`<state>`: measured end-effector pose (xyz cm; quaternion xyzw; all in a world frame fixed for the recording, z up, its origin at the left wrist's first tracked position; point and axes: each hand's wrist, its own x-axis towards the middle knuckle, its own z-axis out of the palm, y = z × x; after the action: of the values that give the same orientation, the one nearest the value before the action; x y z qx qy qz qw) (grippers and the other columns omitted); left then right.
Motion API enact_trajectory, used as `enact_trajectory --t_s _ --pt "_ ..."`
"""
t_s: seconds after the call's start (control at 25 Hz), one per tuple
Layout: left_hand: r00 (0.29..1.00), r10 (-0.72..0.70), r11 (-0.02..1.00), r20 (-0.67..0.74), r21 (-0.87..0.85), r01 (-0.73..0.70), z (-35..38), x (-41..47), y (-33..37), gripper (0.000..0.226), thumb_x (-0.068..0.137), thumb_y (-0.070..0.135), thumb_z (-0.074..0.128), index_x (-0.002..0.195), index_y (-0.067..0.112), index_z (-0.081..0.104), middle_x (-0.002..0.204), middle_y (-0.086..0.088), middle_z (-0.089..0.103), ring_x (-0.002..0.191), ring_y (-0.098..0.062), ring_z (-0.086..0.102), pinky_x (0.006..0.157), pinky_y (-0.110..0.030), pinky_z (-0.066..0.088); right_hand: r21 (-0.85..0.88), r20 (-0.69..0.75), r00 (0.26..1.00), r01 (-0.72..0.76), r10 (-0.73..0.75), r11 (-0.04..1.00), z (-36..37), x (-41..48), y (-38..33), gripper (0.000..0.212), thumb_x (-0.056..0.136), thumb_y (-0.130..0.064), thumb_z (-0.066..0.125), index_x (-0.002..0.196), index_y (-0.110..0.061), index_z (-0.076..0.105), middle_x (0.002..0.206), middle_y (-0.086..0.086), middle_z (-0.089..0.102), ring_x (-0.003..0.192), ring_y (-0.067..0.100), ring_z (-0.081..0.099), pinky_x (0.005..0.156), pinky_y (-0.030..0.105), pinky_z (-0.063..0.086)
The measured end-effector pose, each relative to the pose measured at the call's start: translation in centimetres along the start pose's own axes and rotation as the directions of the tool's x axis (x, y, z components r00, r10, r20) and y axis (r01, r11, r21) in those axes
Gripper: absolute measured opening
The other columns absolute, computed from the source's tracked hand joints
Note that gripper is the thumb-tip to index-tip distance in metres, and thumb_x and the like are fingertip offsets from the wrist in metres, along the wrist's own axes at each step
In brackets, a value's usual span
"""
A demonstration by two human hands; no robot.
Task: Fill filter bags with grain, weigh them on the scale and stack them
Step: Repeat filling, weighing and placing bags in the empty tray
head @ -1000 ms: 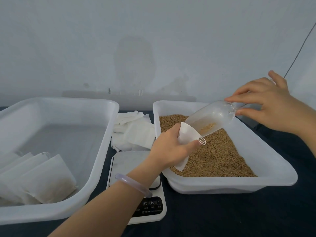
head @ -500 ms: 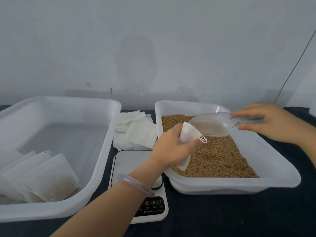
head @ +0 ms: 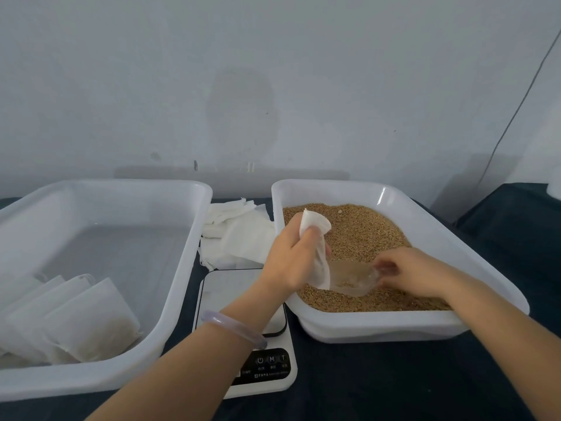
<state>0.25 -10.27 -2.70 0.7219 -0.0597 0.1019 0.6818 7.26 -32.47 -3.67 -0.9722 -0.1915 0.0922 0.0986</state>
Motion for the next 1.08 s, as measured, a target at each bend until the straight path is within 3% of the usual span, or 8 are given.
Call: enact_trajectory --t_s 0.16,0.4,0.48,0.6,0.72,0.88,1.0,1.08 --pt "1.0 -0.02 0.986 -0.009 -0.166 0.019 -1.1 0.0 0.8 0.017 0.092 0.015 0.054 0.088 0.005 0.066 0.076 -0.006 0.069 0.066 -0.016 0.063 0.061 -0.027 0.05 -0.034 0.037 0.999 -0.03 0.031 0.999 0.1 -0.1 0.4 0.021 0.08 -0.032 0.072 0.093 -0.038 0.056 0.098 -0.016 0.06 0.092 0.003 0.057 0.084 0.024 0.046" --pt "0.998 -0.066 0.939 -0.001 -0.339 0.062 -4.7 0.3 3.6 0.03 0.066 0.028 0.077 0.089 0.01 0.069 0.08 -0.007 0.068 0.07 -0.021 0.065 0.061 -0.033 0.054 0.055 -0.076 0.996 -0.047 0.051 0.997 -0.5 -1.0 -1.2 0.062 0.078 -0.044 0.07 0.132 -0.02 0.049 0.131 -0.005 0.054 0.115 0.01 0.052 0.095 0.021 0.038" --pt "0.998 -0.07 0.951 0.003 -0.303 0.068 -6.1 0.0 4.6 0.034 0.059 0.03 0.079 0.087 0.013 0.071 0.081 -0.005 0.07 0.072 -0.02 0.067 0.061 -0.034 0.056 0.093 -0.173 0.985 0.015 0.001 0.996 -1.1 -1.7 -2.5 0.061 0.077 -0.046 0.067 0.13 -0.022 0.05 0.131 -0.007 0.054 0.114 0.006 0.051 0.094 0.018 0.036" --pt "0.996 -0.089 0.968 -0.024 -0.237 0.08 -7.8 -0.6 5.2 0.042 0.053 0.033 0.079 0.088 0.013 0.071 0.081 -0.004 0.071 0.075 -0.02 0.068 0.065 -0.035 0.055 0.335 -0.326 0.94 0.216 -0.102 0.917 -2.6 -2.8 -6.7 0.054 0.065 -0.064 0.059 0.113 -0.038 0.058 0.111 -0.022 0.062 0.094 -0.009 0.056 0.085 0.018 0.045" --pt "0.996 -0.089 0.977 -0.031 -0.195 0.082 -8.5 -1.2 5.2 0.04 0.053 0.035 0.078 0.084 0.011 0.072 0.08 -0.006 0.071 0.077 -0.022 0.066 0.076 -0.039 0.052 0.457 -0.307 0.916 0.381 -0.26 0.804 -3.2 -3.4 -12.3 0.051 0.059 -0.073 0.055 0.105 -0.048 0.056 0.099 -0.027 0.066 0.092 -0.011 0.059 0.077 0.015 0.046" --pt "0.998 -0.063 0.988 0.005 -0.138 0.064 -9.3 -1.9 4.7 0.039 0.062 0.037 0.074 0.086 0.006 0.072 0.091 -0.015 0.071 0.081 -0.024 0.066 0.082 -0.04 0.052 0.63 -0.332 0.886 0.463 -0.323 0.623 -2.2 -2.3 -17.0 0.032 0.072 -0.049 0.07 0.097 -0.03 0.067 0.094 -0.014 0.071 0.087 0.007 0.067 0.074 0.026 0.056" --pt "0.998 -0.063 0.992 -0.014 -0.112 0.061 -10.1 -1.9 4.7 0.038 0.064 0.036 0.073 0.086 0.005 0.073 0.094 -0.019 0.07 0.083 -0.026 0.066 0.085 -0.042 0.052 0.677 -0.367 0.897 0.438 -0.245 0.591 -1.8 -1.2 -18.2 0.004 0.084 -0.022 0.069 0.085 -0.019 0.069 0.08 -0.006 0.072 0.072 0.013 0.066 0.067 0.032 0.056" --pt "0.998 -0.059 0.992 -0.015 -0.11 0.057 -10.7 -2.0 4.6 0.028 0.063 0.035 0.073 0.079 0.013 0.074 0.087 -0.01 0.073 0.079 -0.022 0.068 0.078 -0.037 0.055 0.683 -0.368 0.901 0.428 -0.228 0.591 -1.7 -0.8 -18.2 0.004 0.086 -0.015 0.066 0.083 -0.014 0.069 0.076 -0.001 0.071 0.069 0.014 0.065 0.066 0.033 0.057"
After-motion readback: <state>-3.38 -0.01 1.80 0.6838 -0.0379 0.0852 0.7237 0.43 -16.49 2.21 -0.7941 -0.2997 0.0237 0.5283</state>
